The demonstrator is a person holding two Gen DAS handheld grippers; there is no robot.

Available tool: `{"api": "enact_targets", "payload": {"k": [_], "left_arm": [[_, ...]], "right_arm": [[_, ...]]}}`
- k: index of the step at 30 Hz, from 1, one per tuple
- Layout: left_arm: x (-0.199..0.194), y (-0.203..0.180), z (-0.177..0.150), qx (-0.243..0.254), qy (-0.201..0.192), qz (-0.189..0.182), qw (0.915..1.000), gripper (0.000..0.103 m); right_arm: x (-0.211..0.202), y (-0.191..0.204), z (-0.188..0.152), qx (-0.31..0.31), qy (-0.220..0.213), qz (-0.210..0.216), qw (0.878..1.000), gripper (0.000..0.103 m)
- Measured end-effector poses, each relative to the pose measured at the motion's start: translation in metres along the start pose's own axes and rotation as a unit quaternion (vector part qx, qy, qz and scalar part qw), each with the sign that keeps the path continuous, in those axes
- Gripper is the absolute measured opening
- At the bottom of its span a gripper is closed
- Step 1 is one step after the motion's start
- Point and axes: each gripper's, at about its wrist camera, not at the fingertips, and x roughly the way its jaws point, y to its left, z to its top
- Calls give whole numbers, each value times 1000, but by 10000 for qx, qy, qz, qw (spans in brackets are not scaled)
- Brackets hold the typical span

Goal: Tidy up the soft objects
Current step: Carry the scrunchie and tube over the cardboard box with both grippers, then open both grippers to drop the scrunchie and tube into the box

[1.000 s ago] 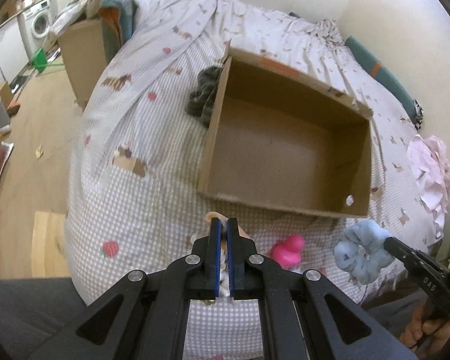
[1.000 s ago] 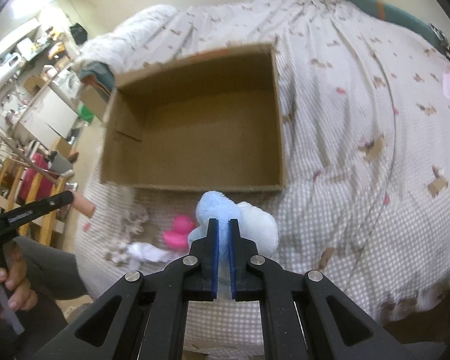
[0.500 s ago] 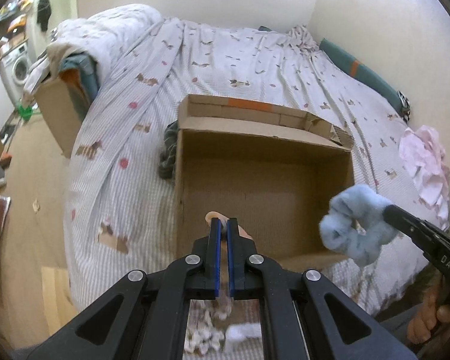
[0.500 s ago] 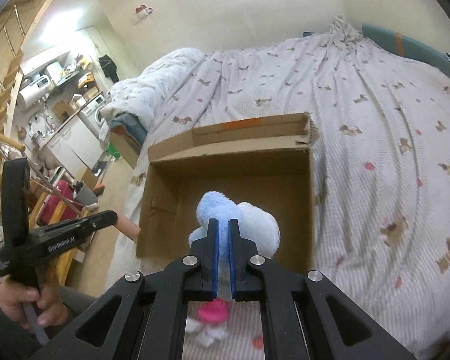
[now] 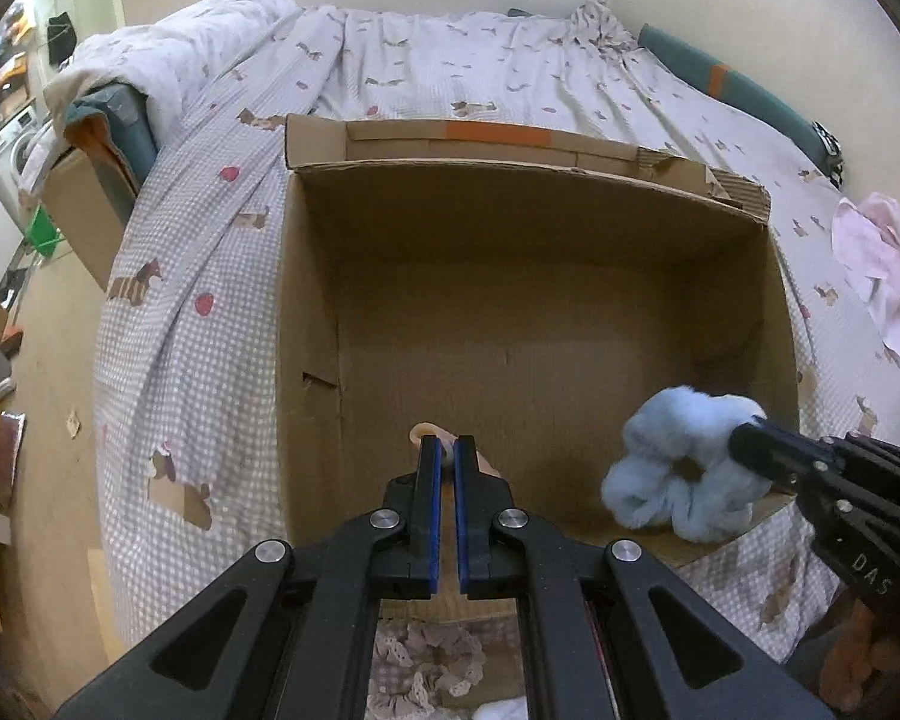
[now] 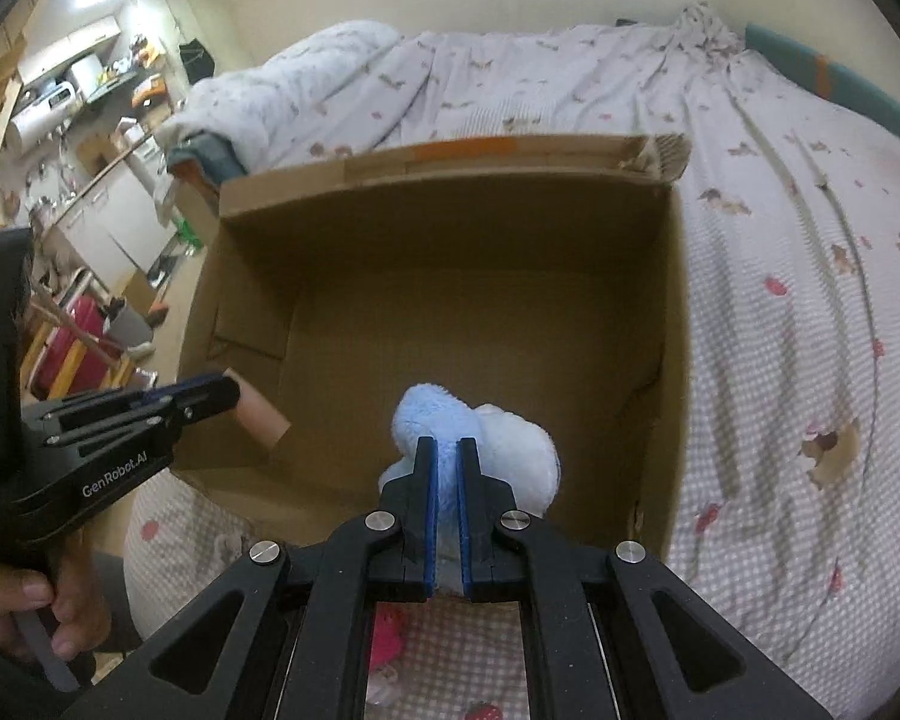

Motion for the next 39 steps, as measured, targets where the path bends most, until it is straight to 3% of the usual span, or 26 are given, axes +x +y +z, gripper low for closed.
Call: {"api": "enact_targets", "payload": {"k": [9, 31, 33, 37, 39], "left_arm": [[-1, 0, -2, 47, -67, -95, 9999, 4], [11, -5, -5, 65, 206, 0, 9998, 9], [13, -4, -5, 52, 224, -7, 9997, 9], [13, -3, -4, 55, 235, -2, 9997, 11], [13, -3, -4, 60, 248, -6, 9997, 22]], "right_arm": [[18, 1, 1, 94, 284, 37, 9995, 7], [28, 3, 6, 162, 342, -123, 9992, 8], [28, 3, 7, 174, 341, -124, 9992, 10], [28, -1, 7, 266, 316, -93, 9991, 23], [26, -2, 7, 295, 284, -99, 9991, 32]]}}
